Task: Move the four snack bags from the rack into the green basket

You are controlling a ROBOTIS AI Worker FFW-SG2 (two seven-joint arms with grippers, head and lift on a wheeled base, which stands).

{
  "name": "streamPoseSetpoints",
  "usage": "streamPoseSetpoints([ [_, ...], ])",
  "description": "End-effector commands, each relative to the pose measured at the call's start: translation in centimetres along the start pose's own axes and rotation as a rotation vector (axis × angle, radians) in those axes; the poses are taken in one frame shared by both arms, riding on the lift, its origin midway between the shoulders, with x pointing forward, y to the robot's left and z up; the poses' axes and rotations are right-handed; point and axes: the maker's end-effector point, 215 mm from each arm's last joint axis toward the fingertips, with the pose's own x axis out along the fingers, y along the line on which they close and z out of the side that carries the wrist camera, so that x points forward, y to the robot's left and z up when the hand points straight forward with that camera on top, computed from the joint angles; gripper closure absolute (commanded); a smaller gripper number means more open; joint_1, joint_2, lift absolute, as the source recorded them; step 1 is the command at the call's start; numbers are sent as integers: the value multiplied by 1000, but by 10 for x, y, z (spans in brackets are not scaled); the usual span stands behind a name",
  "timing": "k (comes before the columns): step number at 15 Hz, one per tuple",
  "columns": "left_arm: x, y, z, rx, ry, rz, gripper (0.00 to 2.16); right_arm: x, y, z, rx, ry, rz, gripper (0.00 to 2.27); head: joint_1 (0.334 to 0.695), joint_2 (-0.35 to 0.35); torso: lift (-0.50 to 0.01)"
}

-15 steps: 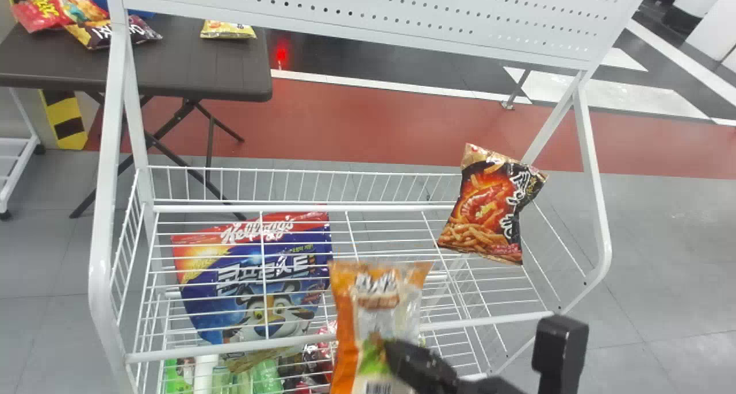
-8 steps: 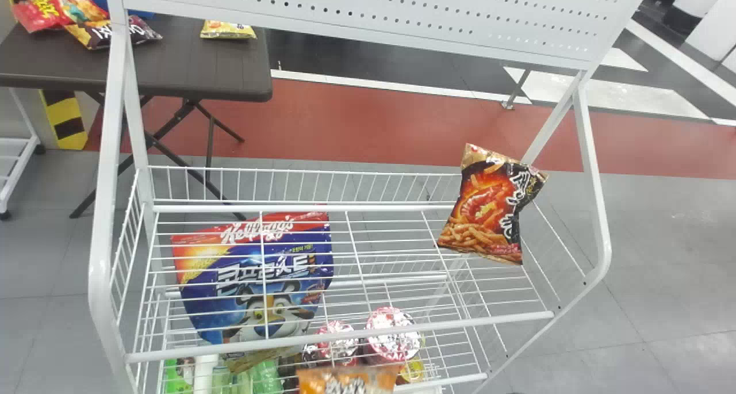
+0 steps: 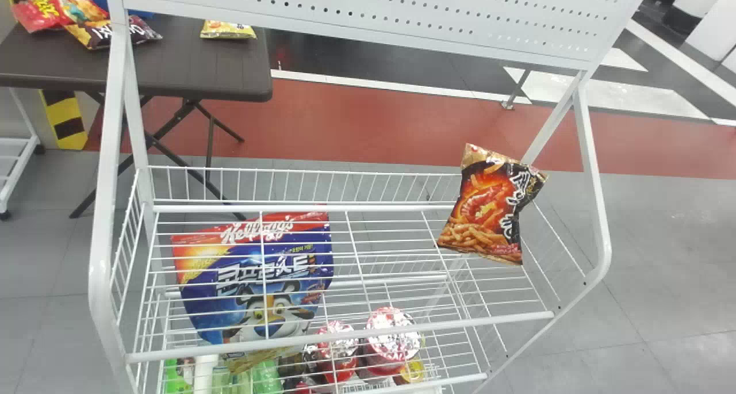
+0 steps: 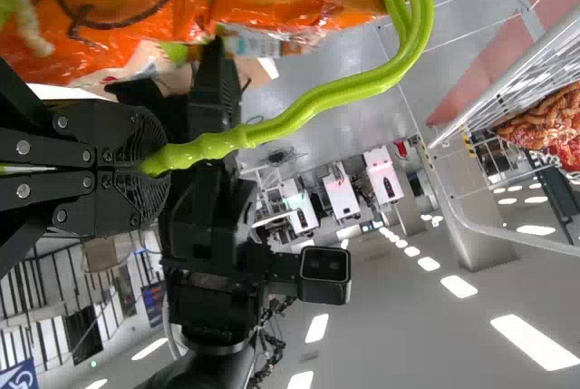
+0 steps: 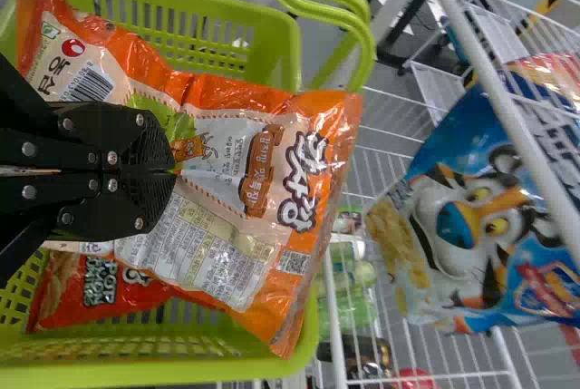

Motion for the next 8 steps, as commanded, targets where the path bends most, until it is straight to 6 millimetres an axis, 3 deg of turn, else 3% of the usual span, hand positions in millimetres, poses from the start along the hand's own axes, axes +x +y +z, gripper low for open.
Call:
streamPoseSetpoints([
  [1,0,-1,0,0,1,-4,1851,7,1,-18,-28,45,-10,2071,695,-350,0],
  [5,-1,-2,-1,-1,-2,-10,1851,-1,-18,-21,-43,43,-61,2061,695,-350,0],
  [6,-1,-2,-1,-1,-2,-10,1851,-3,-17,-18,-36,34,-57,1760,695,-350,0],
  [7,0,-3,-2,-1,-1,-11,1851,-6,-18,-11,-31,17,-58,765,695,-350,0],
  [8,0,-3,-2,-1,-1,-12,1851,-10,-18,-5,-30,3,-58,-2,695,-350,0],
])
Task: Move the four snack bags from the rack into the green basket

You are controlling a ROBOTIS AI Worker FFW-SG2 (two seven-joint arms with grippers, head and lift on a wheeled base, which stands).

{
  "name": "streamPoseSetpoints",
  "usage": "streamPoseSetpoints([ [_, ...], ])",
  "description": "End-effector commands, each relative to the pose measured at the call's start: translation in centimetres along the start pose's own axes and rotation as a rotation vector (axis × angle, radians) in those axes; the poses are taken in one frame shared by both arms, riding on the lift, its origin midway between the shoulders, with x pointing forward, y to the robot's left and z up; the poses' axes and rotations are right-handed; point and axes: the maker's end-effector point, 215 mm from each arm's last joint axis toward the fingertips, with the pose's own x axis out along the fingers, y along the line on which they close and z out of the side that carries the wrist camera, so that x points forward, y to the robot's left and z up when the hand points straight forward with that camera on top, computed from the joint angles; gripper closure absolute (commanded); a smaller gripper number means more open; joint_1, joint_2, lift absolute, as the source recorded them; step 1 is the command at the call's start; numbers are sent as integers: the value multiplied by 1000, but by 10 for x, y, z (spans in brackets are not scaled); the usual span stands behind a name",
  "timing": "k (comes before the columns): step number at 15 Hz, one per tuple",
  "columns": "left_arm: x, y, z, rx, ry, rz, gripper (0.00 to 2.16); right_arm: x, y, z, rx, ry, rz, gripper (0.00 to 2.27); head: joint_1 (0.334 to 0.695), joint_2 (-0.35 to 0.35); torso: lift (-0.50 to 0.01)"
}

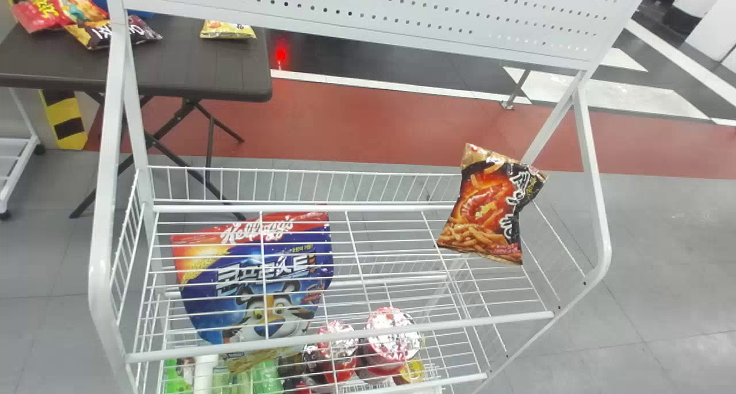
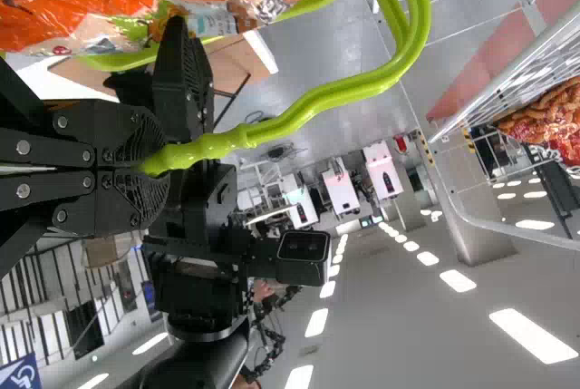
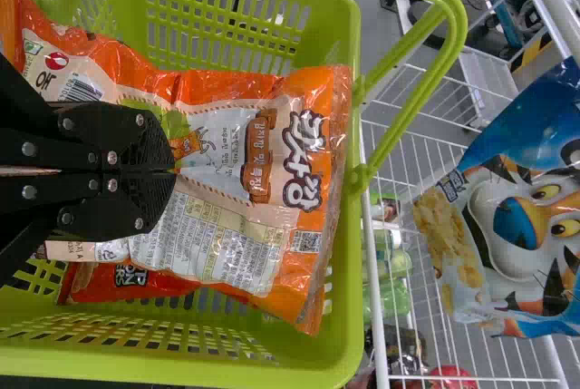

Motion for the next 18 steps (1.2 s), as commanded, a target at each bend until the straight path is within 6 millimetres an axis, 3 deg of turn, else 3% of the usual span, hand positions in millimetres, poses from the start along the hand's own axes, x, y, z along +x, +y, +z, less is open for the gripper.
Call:
streamPoseSetpoints([
  [1,0,-1,-2,-2,-1,-1,1851,-9,-3,19,4,-42,-5,-2,695,-350,0],
  [3,-1,-2,-3,-2,-4,0,1851,-15,-7,31,-5,-68,-15,39,695,-350,0],
  [7,0,-4,-4,1,-2,-2,1851,-29,-8,79,-37,-186,-7,53,695,-350,0],
  [8,1,-4,-5,3,-1,-1,1851,-40,-14,106,-67,-262,-34,53,695,-350,0],
  [12,5,-6,-12,2,11,3,1851,-100,-68,245,-168,-646,-210,53,695,-350,0],
  [14,6,-7,-15,0,16,2,1851,-123,-102,307,-201,-791,-325,60,695,-350,0],
  [18,4,-9,-17,0,12,5,1851,-150,-180,376,-174,-911,-570,70,695,-350,0],
])
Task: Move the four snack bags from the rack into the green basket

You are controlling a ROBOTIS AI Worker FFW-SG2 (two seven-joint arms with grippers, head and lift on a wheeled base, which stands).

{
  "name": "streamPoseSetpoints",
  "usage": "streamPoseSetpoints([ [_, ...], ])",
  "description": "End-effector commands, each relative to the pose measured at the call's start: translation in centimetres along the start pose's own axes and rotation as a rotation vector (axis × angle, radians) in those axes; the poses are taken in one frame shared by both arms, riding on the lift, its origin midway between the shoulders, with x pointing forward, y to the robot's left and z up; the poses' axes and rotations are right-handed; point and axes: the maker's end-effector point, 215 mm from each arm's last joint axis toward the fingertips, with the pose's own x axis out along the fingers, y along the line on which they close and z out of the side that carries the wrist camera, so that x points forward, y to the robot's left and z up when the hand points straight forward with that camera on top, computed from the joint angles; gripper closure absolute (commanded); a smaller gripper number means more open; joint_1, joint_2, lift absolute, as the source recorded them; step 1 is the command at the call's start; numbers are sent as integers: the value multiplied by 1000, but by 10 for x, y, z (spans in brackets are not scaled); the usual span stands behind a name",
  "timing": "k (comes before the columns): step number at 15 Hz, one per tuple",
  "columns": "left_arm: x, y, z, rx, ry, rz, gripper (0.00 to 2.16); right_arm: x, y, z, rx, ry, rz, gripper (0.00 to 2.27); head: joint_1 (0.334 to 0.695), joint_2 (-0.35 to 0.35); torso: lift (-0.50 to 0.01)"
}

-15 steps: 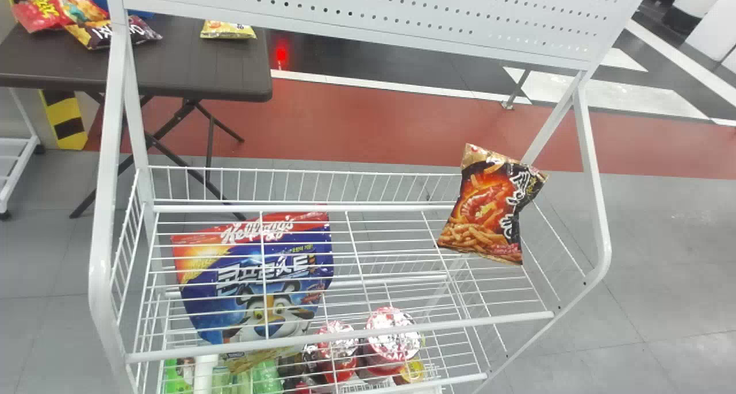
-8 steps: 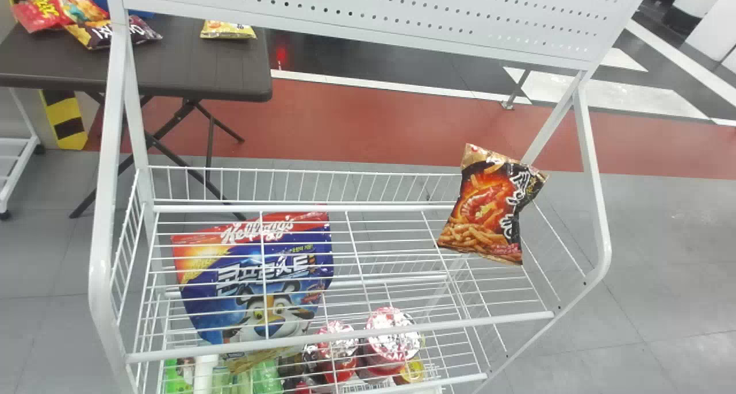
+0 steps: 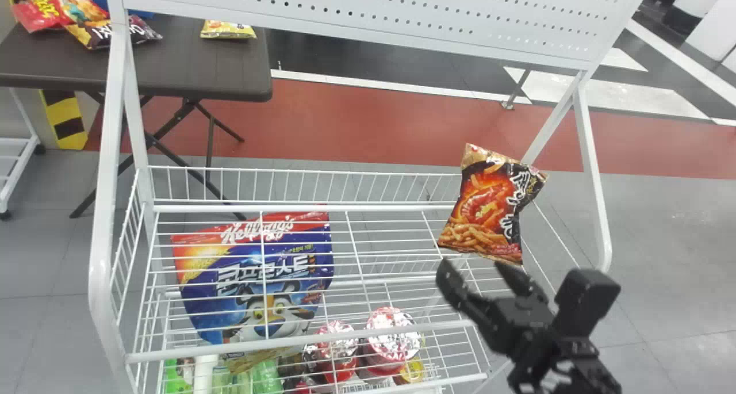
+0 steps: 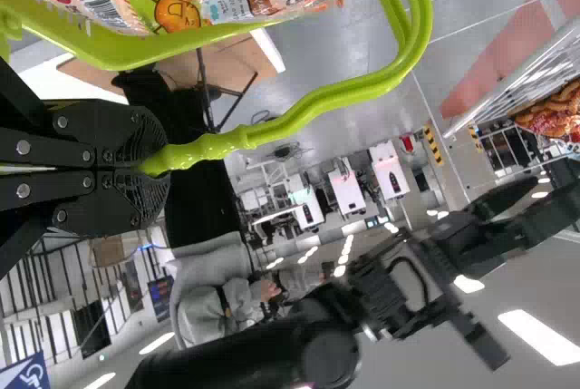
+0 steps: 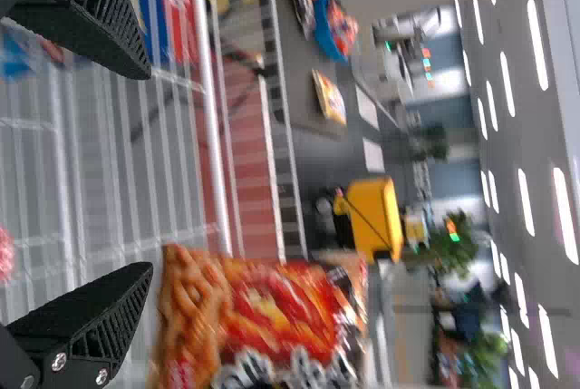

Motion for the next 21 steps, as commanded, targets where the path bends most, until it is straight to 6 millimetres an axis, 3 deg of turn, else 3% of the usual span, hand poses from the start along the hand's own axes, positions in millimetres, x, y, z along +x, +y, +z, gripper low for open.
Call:
streamPoseSetpoints([
  [1,-4,0,0,1,-4,3,1851,29,-36,17,-29,-44,-109,83,695,-350,0],
  [7,-4,-1,-1,1,1,0,1851,63,-80,25,-61,-41,-261,87,695,-350,0],
  [12,-4,-1,2,12,8,-2,1851,80,-114,1,-51,55,-325,97,695,-350,0],
  [15,-3,-2,1,12,10,-4,1851,81,-128,-14,-44,105,-325,623,695,-350,0],
  [17,-1,-2,0,8,16,-4,1851,82,-122,-25,-28,143,-283,1976,695,-350,0],
  [21,-1,-1,-1,5,18,0,1851,77,-115,3,-72,38,-244,2111,695,-350,0],
])
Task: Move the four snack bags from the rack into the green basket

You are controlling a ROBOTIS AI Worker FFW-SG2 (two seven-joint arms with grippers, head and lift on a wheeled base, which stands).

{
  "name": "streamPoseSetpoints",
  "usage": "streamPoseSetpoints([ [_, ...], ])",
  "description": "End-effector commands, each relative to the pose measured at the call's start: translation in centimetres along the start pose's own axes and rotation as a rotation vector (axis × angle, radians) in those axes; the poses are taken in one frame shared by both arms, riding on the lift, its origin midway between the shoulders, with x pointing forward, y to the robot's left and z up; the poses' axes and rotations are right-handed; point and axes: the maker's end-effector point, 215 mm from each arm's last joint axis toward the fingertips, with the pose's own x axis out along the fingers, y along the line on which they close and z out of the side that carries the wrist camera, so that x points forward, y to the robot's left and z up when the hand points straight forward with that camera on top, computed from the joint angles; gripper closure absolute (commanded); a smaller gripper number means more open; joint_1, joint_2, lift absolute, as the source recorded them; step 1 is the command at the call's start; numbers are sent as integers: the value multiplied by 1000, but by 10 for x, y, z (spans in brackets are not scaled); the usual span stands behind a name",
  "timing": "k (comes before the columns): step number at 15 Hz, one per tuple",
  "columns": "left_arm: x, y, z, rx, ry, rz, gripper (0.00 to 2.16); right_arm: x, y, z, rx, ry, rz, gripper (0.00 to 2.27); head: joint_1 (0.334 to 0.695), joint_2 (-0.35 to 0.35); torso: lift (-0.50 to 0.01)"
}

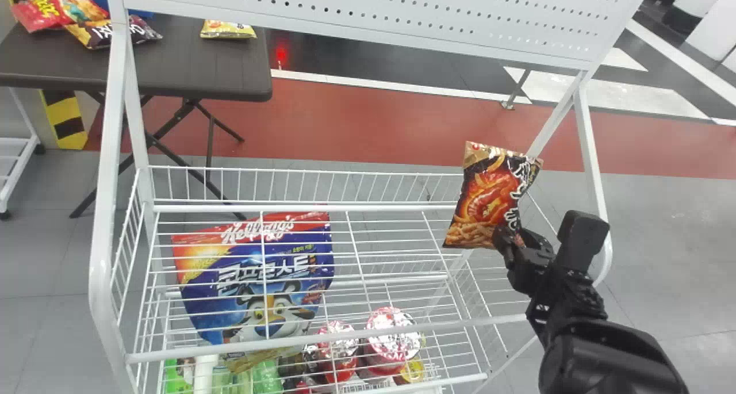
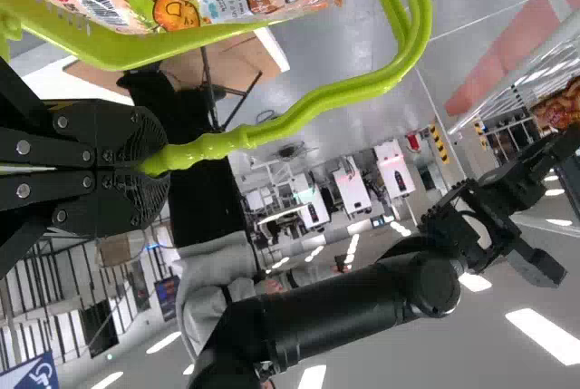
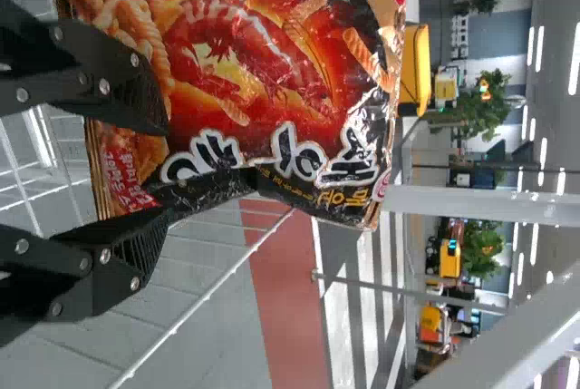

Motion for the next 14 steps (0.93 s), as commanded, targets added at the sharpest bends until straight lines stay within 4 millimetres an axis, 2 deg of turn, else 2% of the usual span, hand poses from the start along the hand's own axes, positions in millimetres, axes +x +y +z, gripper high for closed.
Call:
streamPoseSetpoints([
  [1,0,0,-1,-3,3,0,1851,-5,-2,13,-14,-55,0,2115,695,-350,0],
  [4,0,0,0,-2,3,0,1851,-8,-2,22,-21,-91,1,2128,695,-350,0],
  [5,0,0,0,0,2,0,1851,-9,1,25,-18,-96,4,2037,695,-350,0],
  [6,-1,1,2,1,1,3,1851,-11,4,30,-12,-106,8,1396,695,-350,0],
  [7,0,1,2,0,3,2,1851,-13,8,32,-23,-113,14,326,695,-350,0],
  [8,0,0,2,1,4,1,1851,-14,14,36,-27,-121,23,-2,695,-350,0],
  [10,-1,0,3,3,3,1,1851,-13,14,39,-21,-128,24,6,695,-350,0],
  [14,-1,2,4,3,3,5,1851,4,7,42,2,-112,8,49,695,-350,0],
])
